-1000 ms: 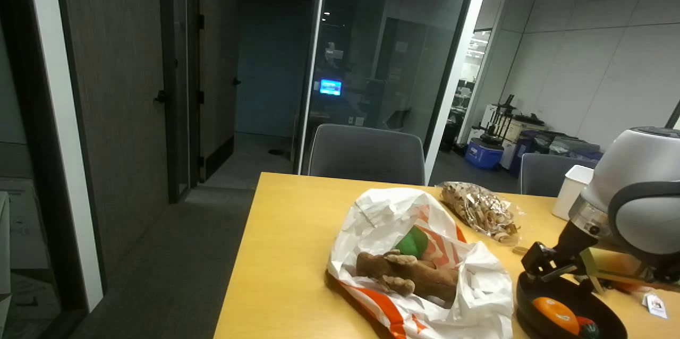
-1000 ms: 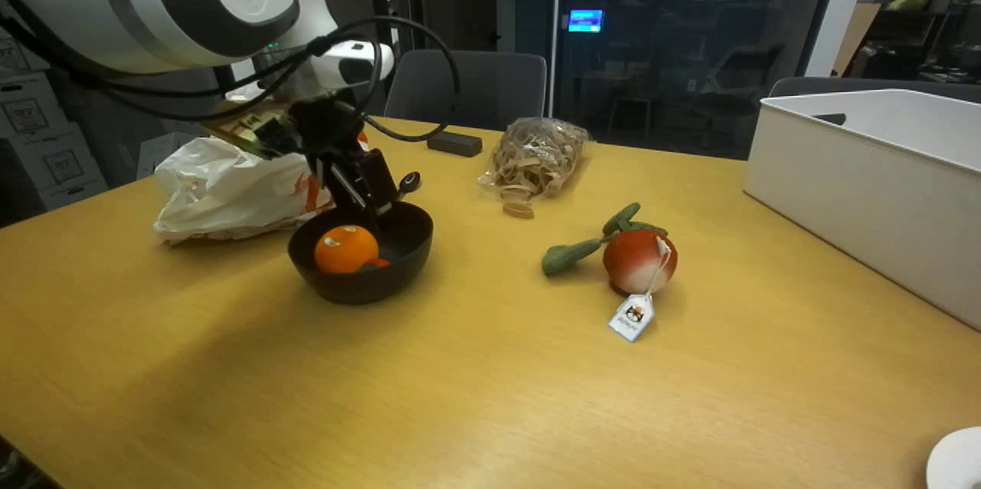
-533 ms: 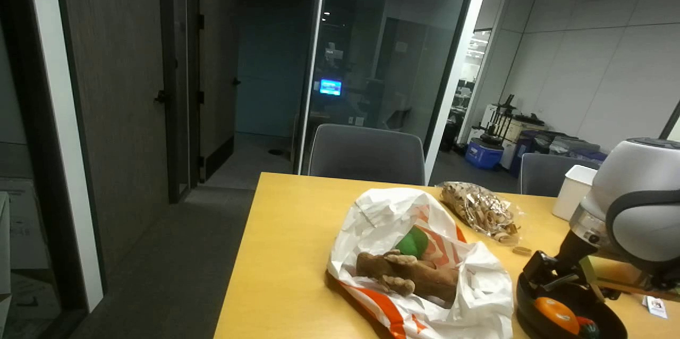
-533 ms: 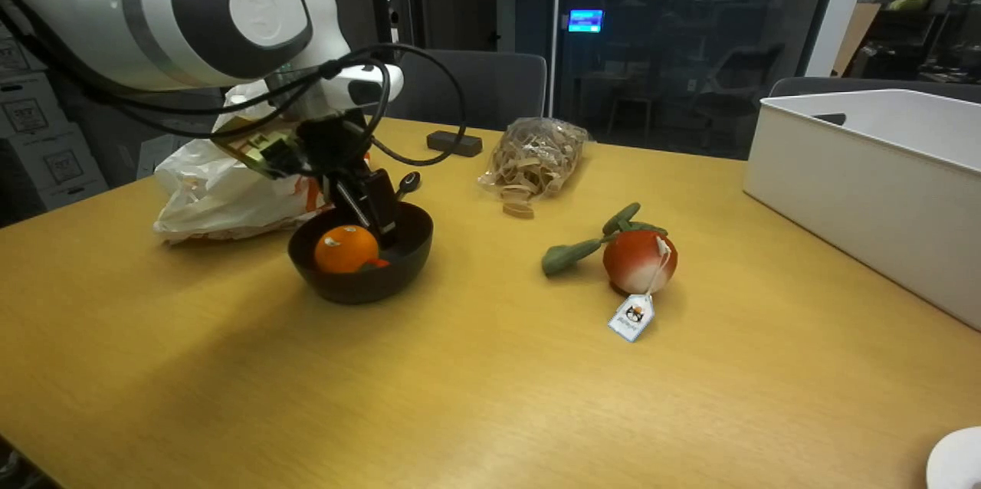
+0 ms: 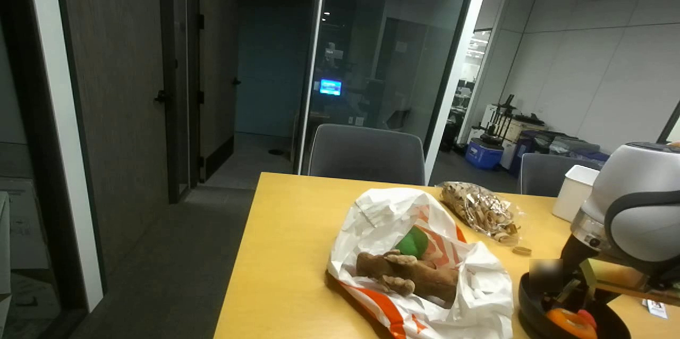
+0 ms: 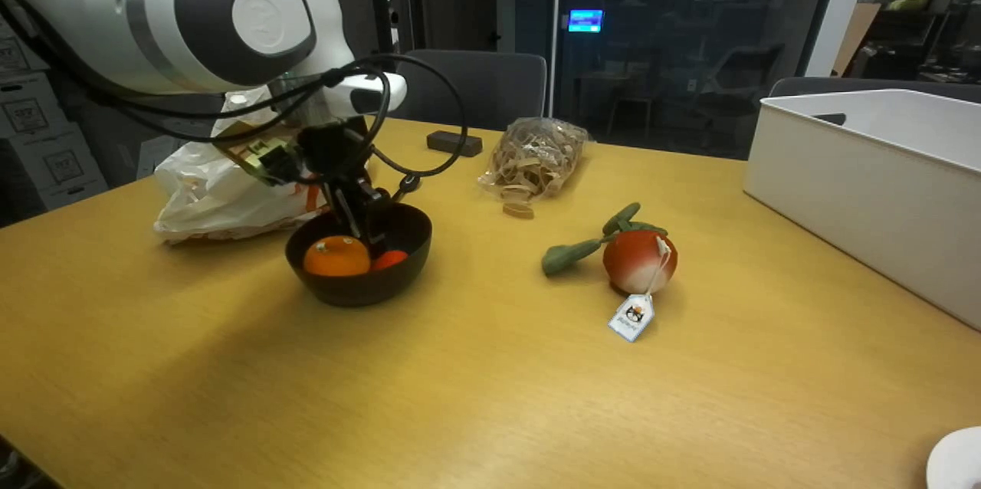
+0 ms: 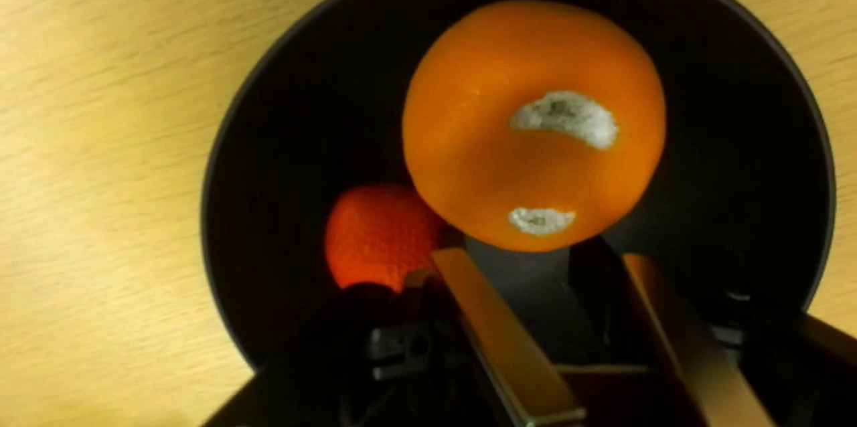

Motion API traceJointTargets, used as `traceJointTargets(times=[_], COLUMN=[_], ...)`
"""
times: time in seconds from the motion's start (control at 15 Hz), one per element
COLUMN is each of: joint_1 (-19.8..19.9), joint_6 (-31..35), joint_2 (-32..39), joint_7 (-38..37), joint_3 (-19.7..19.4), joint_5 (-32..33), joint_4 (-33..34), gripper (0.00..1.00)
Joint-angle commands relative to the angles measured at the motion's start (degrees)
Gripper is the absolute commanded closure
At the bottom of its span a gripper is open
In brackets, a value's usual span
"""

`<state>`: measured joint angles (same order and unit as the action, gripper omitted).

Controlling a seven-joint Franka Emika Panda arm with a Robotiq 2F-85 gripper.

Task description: Move the black bowl closer to the plastic bag and move all the objects in it to the plastic bag

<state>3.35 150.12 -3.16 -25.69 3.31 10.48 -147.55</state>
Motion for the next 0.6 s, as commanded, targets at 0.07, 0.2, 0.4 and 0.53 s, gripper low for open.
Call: traceJointTargets(times=[0.07,0.2,0.4,0.53], joint_1=[-0.94,-1.02,-1.11,-1.22], joint_6=[-1.67,-3.31,-6.71,-9.21], joint_2=[-1.20,-2.75,-5.16,-7.16], joint_7=[0.55,1.21,1.48,1.94], joint_3=[-0.82,-0.83,-0.72,-0.61], joint_5=[-2.22,-2.80,-4.02,-5.31], joint_4=[0.29,0.13,0.15,0.16], gripper=[0.44,0.48,0.27,0.12])
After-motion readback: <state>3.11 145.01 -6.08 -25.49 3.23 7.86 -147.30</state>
